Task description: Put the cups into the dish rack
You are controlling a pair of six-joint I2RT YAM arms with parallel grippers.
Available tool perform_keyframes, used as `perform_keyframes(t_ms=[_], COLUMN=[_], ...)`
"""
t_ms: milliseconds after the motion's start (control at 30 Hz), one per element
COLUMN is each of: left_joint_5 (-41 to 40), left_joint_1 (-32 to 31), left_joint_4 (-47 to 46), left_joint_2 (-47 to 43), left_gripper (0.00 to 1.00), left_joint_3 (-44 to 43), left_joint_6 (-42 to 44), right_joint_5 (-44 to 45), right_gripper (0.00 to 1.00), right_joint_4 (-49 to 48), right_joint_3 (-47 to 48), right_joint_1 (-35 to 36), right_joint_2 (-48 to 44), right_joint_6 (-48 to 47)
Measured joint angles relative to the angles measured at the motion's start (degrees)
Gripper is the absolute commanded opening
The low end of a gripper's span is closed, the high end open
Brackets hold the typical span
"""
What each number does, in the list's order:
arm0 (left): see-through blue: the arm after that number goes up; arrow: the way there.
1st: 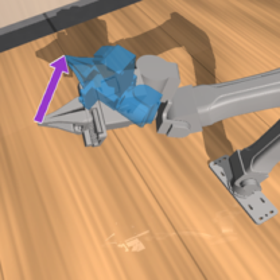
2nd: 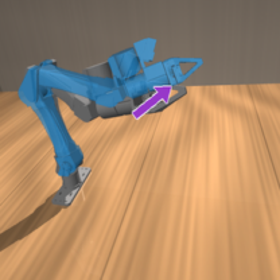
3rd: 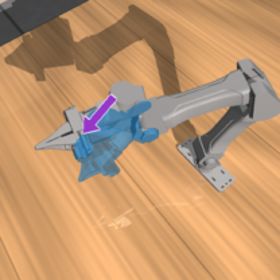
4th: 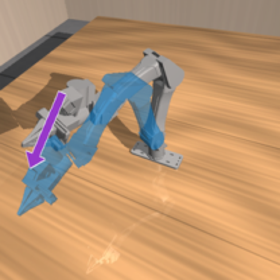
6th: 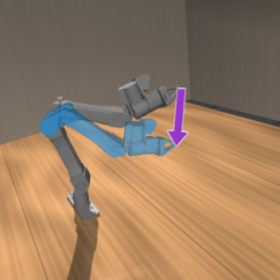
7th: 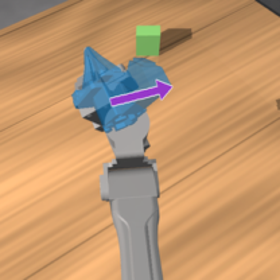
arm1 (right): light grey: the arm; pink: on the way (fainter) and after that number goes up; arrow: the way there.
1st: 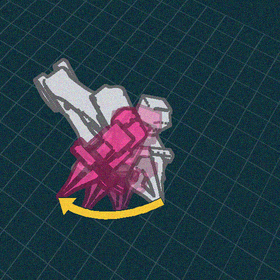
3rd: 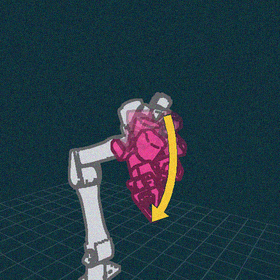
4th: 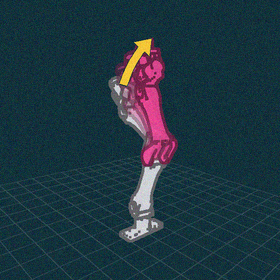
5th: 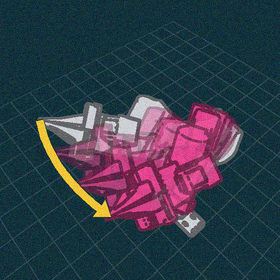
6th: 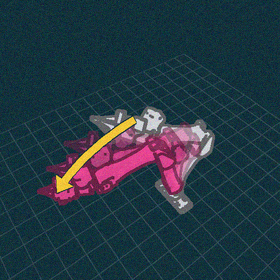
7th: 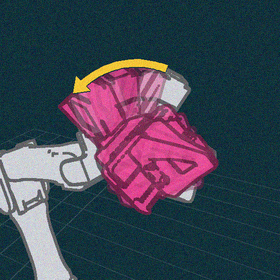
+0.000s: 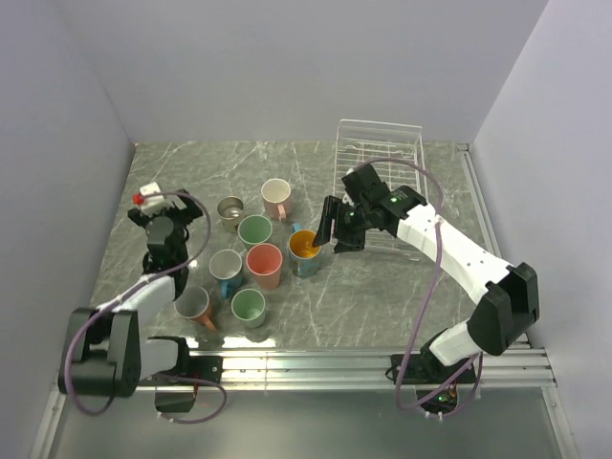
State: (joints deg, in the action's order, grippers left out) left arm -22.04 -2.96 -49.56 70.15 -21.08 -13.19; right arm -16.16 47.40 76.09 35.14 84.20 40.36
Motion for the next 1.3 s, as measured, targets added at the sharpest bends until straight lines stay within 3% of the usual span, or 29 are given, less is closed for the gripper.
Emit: perform_keyframes(t_ms=[167,333,533,833,1033,1300], left_joint_5=[-0.4,-1.8,-1.8,-0.5,0.5,3.5], left_joint_1=[0.0,0.0,-0.2,-1.3,-2.3,-3.6], left_joint_4=[15.0,26.9,36.7,41.8,45.2,49.2], left_joint_2=[-7.1,-12.7,-13.6,-16.9,-18.4,-14.6], left_gripper=[0.99,0.99,0.99,0.99,0.99,0.99], left_joint_3=[-9.9,-13.2,-19.0,-23.8,-26.1,-34.1], left_joint_6=[-1.3,-4.3,-8.8,-11.5,-10.9,-10.0], right_joint_5=[-0.6,1.5,7.3,14.0,17.2,20.1], right_gripper=[0.6,0.54,0.43,0.29,0.0,0.0], right_joint_4=[-1.9,-2.7,-1.4,0.5,1.4,2.3], right_joint_3=[-0.9,-0.8,3.8,7.2,7.5,8.2], right_joint_1=[0.1,0.7,2.3,5.1,6.7,8.5], right_joint_2=[2.1,6.3,14.3,20.1,20.9,20.8], right_joint_6=[3.1,4.7,4.7,2.7,1.6,1.1])
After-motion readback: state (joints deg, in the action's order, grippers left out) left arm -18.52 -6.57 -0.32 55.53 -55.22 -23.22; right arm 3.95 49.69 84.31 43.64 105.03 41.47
